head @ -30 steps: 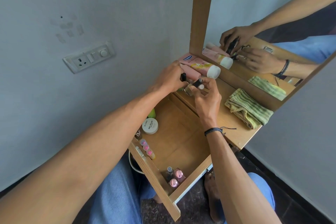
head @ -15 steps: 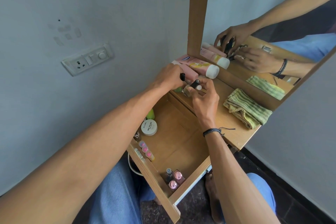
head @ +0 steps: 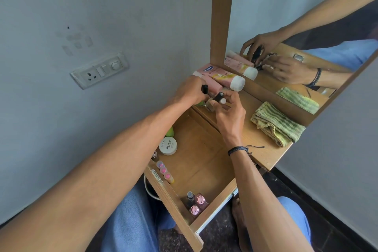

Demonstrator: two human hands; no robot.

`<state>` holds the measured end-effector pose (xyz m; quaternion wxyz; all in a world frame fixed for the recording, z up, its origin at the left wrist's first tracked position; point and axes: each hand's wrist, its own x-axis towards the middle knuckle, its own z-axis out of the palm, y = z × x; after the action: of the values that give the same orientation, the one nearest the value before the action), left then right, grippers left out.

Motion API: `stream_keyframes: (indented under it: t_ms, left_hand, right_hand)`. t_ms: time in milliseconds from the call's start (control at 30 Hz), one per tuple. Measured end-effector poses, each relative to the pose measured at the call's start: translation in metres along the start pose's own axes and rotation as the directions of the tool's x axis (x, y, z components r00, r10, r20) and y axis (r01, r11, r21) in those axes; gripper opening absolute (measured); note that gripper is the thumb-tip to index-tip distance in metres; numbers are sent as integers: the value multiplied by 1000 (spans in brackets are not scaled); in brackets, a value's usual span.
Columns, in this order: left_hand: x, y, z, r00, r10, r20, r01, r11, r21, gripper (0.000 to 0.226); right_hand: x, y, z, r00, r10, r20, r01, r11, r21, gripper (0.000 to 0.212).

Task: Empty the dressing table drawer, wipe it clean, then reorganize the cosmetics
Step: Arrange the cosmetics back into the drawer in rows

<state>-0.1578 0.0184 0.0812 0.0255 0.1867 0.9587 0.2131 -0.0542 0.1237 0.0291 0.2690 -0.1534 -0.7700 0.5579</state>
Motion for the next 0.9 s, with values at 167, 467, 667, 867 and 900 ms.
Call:
stream_keyframes:
  t_ms: [167, 467, 667, 867, 900]
  left_hand:
    - [-1, 0, 0, 1000, -26, 2, 26, 999, -20, 25]
    - [-8, 0, -2, 997, -81, 4, 81, 993, -80, 17]
    - [-16, -2, -11, 993, -119, 16, 120, 980, -157, 28]
    - [-33, -12, -31, 987, -163, 11, 163, 975, -152, 20]
    - [-36, -16, -32, 985, -173, 7, 172, 974, -146, 19]
  right_hand:
    - [0, -1, 0, 1000, -8, -2, 8, 1000, 3, 31]
    - [-2, -2, -1, 1000, -1, -9, 1, 1000, 11, 30]
    - [-3, -5, -2, 1000, -15, 14, 15, 1000, 24, 30]
    - [-10, -8, -3, 997, -62, 56, 63, 998, -4, 29]
    - [-14, -7, -4, 992, -90, 87, 92, 996, -17, 29]
